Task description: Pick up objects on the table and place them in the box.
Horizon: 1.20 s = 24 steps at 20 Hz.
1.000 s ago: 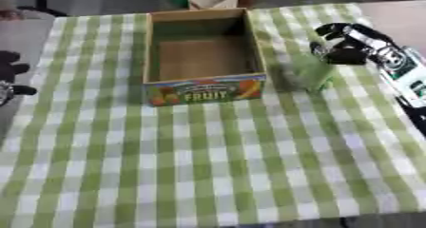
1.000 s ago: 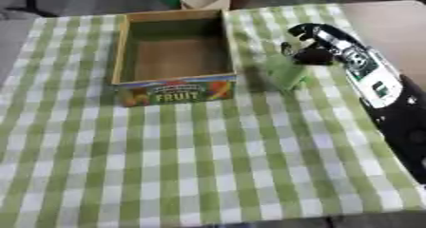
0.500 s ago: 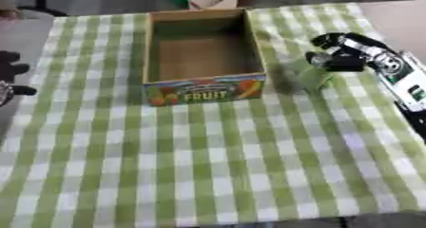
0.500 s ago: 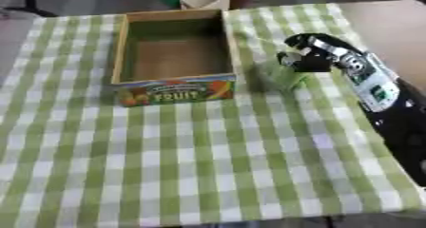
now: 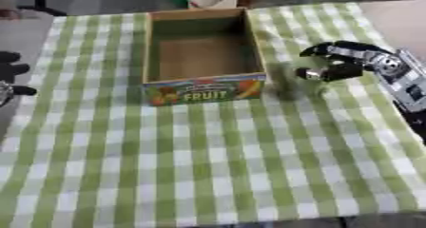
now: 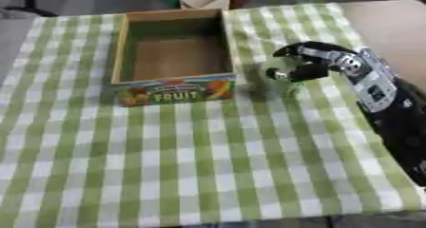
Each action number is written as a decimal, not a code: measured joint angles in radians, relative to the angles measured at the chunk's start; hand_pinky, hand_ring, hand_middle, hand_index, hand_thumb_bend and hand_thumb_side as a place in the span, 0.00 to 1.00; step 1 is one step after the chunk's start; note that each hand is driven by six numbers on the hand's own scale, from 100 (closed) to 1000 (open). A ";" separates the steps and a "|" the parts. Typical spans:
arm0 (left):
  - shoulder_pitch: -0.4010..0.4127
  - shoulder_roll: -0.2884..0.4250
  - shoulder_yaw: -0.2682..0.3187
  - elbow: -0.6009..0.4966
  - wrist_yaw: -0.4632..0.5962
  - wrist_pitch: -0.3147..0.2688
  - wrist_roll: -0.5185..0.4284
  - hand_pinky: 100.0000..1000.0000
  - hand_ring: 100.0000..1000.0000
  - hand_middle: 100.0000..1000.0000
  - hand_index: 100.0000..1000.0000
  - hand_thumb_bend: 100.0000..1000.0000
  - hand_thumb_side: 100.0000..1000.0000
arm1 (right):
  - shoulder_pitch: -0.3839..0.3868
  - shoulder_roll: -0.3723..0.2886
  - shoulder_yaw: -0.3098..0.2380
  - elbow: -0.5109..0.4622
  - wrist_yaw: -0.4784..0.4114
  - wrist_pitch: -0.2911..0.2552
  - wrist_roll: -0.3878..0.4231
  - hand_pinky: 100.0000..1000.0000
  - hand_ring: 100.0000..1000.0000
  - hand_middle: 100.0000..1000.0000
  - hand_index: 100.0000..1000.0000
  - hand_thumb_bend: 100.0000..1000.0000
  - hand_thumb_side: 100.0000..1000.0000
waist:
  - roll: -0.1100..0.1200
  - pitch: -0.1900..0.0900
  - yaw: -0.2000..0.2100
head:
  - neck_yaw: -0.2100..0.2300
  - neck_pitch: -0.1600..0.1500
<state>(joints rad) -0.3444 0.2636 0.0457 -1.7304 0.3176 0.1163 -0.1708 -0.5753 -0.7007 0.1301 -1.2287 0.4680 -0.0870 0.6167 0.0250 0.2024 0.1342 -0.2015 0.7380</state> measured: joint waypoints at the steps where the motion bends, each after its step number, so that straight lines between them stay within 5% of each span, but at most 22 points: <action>1: 0.000 0.000 0.000 0.000 0.000 0.000 0.000 0.55 0.76 0.71 0.70 0.11 0.12 | 0.000 0.000 0.000 -0.003 0.015 -0.005 0.016 0.85 0.94 0.91 0.94 0.31 0.68 | 0.000 0.000 0.000 | 0.000 0.000; 5: 0.000 0.000 0.000 0.000 0.000 0.000 0.000 0.56 0.76 0.71 0.70 0.11 0.12 | -0.004 0.000 0.000 -0.012 0.076 -0.016 0.063 0.84 0.92 0.90 0.93 0.29 0.51 | 0.000 0.000 0.000 | -0.001 0.000; 7: 0.000 0.000 0.000 0.000 0.000 0.000 0.000 0.56 0.76 0.71 0.70 0.11 0.12 | -0.005 0.000 -0.001 -0.012 0.098 -0.017 0.071 0.81 0.89 0.88 0.92 0.20 0.20 | 0.000 0.000 0.000 | -0.001 0.000; 8: 0.000 0.000 0.000 0.000 0.000 0.000 0.000 0.56 0.76 0.71 0.70 0.11 0.12 | -0.005 0.000 -0.001 -0.012 0.108 -0.016 0.071 0.79 0.87 0.87 0.91 0.16 0.14 | 0.000 0.000 0.000 | -0.001 0.000; 13: 0.000 0.000 0.000 0.000 0.000 0.001 -0.001 0.56 0.76 0.71 0.70 0.11 0.12 | -0.006 0.000 -0.007 -0.012 0.123 -0.005 0.047 0.66 0.71 0.78 0.86 0.02 0.13 | -0.001 0.000 0.000 | -0.001 0.000; 18: 0.000 0.000 0.000 0.000 0.000 0.001 -0.001 0.56 0.76 0.71 0.70 0.11 0.12 | -0.007 0.000 -0.013 -0.012 0.139 0.013 -0.040 0.38 0.36 0.49 0.63 0.00 0.10 | -0.001 0.000 0.000 | -0.001 0.000; 24: 0.000 0.000 0.000 0.000 0.000 0.001 -0.001 0.56 0.76 0.71 0.70 0.11 0.12 | -0.016 0.000 -0.015 -0.024 0.141 0.029 -0.191 0.19 0.16 0.27 0.38 0.00 0.06 | -0.001 0.000 0.000 | -0.002 0.000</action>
<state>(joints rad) -0.3444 0.2636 0.0457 -1.7304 0.3176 0.1172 -0.1717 -0.5909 -0.7008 0.1147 -1.2526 0.6086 -0.0578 0.4255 0.0239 0.2024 0.1345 -0.2031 0.7380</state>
